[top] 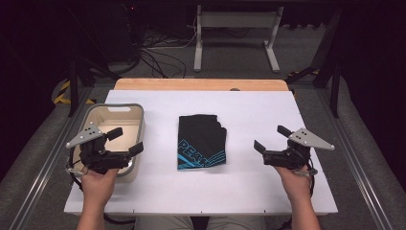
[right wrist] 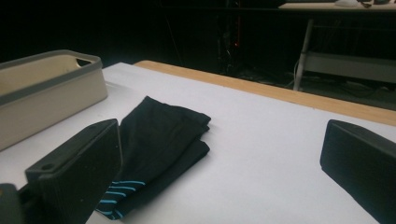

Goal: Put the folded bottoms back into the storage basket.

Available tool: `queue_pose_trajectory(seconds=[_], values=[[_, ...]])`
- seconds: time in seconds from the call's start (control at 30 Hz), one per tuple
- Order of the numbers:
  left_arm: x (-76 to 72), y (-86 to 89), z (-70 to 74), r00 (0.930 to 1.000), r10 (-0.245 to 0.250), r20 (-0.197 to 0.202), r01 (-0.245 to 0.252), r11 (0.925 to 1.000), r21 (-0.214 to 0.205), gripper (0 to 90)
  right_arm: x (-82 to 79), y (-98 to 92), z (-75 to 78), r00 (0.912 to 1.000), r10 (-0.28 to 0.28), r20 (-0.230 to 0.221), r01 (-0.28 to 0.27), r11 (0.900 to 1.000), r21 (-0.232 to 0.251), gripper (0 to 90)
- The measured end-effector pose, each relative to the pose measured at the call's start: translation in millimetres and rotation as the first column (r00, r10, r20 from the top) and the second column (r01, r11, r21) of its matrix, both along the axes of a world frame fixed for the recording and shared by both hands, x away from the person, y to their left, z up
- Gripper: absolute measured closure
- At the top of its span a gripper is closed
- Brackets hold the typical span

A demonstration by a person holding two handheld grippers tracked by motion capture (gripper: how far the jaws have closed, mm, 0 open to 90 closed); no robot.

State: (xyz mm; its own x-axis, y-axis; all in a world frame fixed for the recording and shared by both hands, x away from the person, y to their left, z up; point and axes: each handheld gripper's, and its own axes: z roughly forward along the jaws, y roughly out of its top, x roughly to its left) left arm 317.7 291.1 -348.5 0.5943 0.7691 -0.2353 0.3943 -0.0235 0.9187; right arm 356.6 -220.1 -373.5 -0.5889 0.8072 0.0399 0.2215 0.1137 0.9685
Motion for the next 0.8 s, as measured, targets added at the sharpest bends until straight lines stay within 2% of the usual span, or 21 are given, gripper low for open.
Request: queue_pose_trajectory(seconds=[0.27, 0.37, 0.4, 0.47, 0.6, 0.77, 0.8], values=[[1.1, -5.1, -0.3, 1.0000, -0.007, -0.005, 0.007, 0.9999, 0.011, 0.0, 0.1, 1.2, -0.2, 1.0000, 0.008, -0.002, -0.008, 0.9999, -0.008, 0.0], [3.0, -10.7, -1.7, 0.9997, -0.022, -0.013, 0.022, 0.9997, -0.005, 0.0, 0.5, -0.2, -0.3, 0.9999, -0.006, -0.008, 0.006, 1.0000, -0.007, 0.0], [3.9, -15.7, -2.1, 0.9992, -0.038, -0.015, 0.038, 0.9989, -0.027, 0.0, 0.6, -0.6, -0.4, 0.9998, -0.014, -0.013, 0.013, 0.9999, -0.008, 0.0], [4.3, -21.2, -2.0, 0.9988, -0.047, -0.012, 0.047, 0.9984, -0.031, 0.0, 1.4, -0.7, -0.9, 0.9995, -0.025, -0.021, 0.025, 0.9996, -0.013, 0.0], [5.9, -29.2, -2.3, 0.9994, -0.029, -0.018, 0.029, 0.9996, -0.007, 0.0, 1.1, -1.1, -0.9, 0.9996, -0.023, -0.016, 0.022, 0.9996, -0.020, 0.0], [13.8, -42.2, -5.2, 0.9985, -0.022, -0.050, 0.022, 0.9997, -0.006, 0.0, 3.2, -3.7, -3.0, 0.9991, -0.033, -0.025, 0.033, 0.9994, -0.014, 0.0], [17.1, -46.9, -6.9, 0.9970, -0.038, -0.068, 0.038, 0.9992, -0.009, 0.0, 3.5, -4.2, -3.4, 0.9991, -0.033, -0.027, 0.033, 0.9994, -0.012, 0.0]])
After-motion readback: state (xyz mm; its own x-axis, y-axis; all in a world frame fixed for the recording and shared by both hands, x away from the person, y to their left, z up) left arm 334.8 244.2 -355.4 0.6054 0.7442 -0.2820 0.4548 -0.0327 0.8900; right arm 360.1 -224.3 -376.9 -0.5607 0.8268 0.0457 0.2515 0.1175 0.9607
